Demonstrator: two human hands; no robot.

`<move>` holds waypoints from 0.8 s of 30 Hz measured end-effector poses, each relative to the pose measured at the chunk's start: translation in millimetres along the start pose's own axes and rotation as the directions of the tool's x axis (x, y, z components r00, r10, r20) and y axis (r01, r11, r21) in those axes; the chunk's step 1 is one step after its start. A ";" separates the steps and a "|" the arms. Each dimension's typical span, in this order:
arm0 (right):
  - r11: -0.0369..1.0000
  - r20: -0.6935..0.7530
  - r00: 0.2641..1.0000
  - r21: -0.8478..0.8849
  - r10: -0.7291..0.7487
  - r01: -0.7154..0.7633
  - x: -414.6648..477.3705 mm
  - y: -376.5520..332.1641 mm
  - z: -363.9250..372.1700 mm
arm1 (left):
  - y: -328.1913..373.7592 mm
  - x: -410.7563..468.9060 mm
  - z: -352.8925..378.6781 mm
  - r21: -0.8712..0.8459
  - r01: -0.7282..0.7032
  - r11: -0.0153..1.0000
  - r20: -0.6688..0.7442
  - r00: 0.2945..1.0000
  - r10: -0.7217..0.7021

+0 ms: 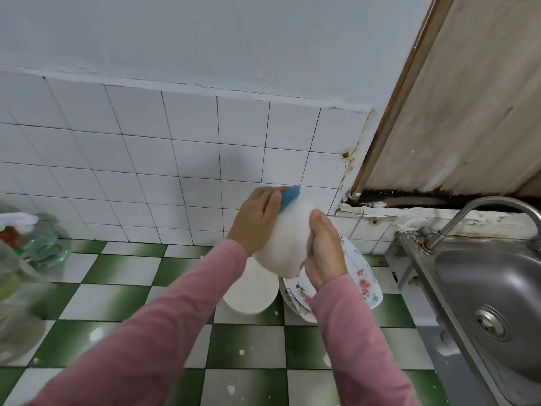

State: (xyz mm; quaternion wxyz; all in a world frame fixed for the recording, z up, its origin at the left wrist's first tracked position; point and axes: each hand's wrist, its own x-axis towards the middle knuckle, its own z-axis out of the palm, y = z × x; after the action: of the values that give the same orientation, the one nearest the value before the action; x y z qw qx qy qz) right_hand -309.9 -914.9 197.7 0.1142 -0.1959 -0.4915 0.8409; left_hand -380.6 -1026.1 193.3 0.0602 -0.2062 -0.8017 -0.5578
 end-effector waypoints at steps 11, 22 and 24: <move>0.935 -0.137 0.965 0.310 0.225 -0.174 14.0 -4.6 -20.0 | -12.3 -2.7 -0.7 -0.374 0.384 0.844 0.052 0.918 -0.394; 0.627 -0.108 0.937 0.768 0.331 -0.133 17.5 -13.6 -11.4 | -49.4 -38.6 7.7 0.192 -0.445 0.875 0.081 0.895 0.438; 0.608 -0.097 0.932 0.780 0.350 -0.147 19.4 -12.9 -12.0 | -52.4 -35.7 7.2 0.255 -0.481 0.839 0.106 0.876 0.470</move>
State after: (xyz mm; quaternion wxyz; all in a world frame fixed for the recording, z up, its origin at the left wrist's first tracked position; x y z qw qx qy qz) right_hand -322.0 -891.8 199.4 0.1257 -0.2964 -0.0426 0.9458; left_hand -368.0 -1044.2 133.4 0.2088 -0.3992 -0.7956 -0.4052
